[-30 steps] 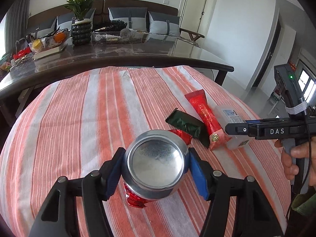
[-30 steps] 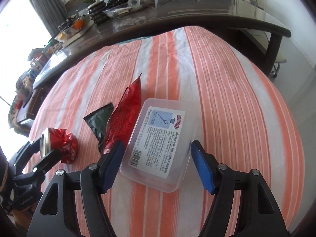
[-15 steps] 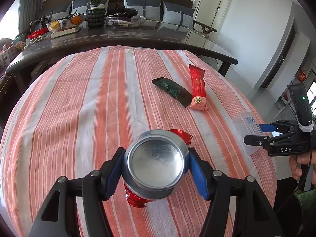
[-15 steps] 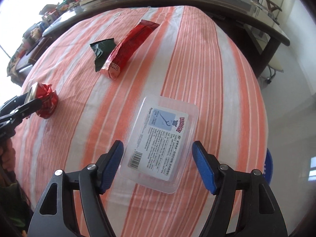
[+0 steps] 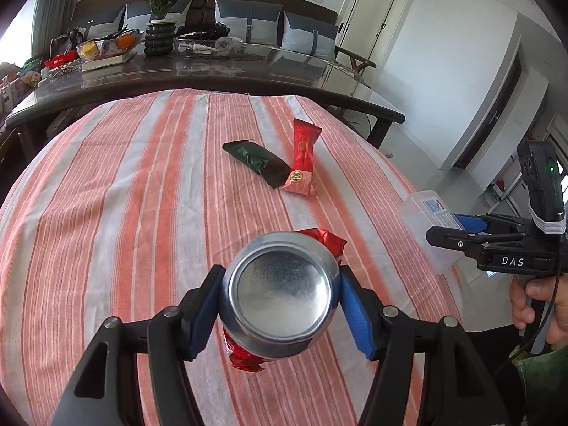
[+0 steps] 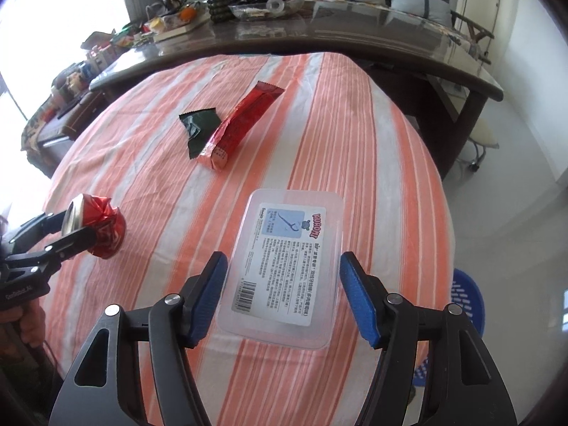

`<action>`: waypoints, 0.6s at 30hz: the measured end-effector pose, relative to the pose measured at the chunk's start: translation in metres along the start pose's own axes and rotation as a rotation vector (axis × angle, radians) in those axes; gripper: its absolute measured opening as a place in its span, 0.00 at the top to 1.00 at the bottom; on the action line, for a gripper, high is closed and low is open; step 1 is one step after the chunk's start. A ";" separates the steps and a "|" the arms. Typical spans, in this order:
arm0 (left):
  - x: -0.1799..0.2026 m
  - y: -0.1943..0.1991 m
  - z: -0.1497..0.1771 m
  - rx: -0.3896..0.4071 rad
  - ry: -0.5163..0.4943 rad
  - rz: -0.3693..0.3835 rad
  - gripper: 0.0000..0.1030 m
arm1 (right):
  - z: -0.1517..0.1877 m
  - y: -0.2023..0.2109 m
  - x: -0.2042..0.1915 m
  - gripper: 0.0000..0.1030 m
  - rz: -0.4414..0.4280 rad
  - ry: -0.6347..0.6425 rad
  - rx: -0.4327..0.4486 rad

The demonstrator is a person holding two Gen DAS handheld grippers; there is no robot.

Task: Collect trash
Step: 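Carry the red can and plastic container over the blue wastebasket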

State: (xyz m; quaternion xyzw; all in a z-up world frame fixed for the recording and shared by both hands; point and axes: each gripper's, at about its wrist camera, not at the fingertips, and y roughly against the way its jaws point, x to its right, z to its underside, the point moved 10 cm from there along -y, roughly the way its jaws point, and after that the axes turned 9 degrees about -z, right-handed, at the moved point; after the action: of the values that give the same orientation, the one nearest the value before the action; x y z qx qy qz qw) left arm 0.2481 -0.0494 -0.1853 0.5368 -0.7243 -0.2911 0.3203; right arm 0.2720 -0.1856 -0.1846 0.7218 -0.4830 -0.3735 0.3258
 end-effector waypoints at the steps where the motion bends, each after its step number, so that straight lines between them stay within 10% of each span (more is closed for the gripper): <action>1: 0.010 -0.001 -0.002 -0.001 -0.006 0.008 0.37 | 0.001 0.004 0.004 0.35 -0.001 -0.004 0.008; 18: 0.277 -0.051 -0.014 -0.076 -0.263 0.252 0.37 | 0.079 0.080 0.203 0.35 0.119 -0.313 0.054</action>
State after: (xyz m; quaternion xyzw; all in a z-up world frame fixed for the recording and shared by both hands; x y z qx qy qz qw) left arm 0.2283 -0.3304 -0.1733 0.3867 -0.8099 -0.3435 0.2768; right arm 0.2201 -0.4113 -0.2035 0.6335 -0.5797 -0.4482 0.2485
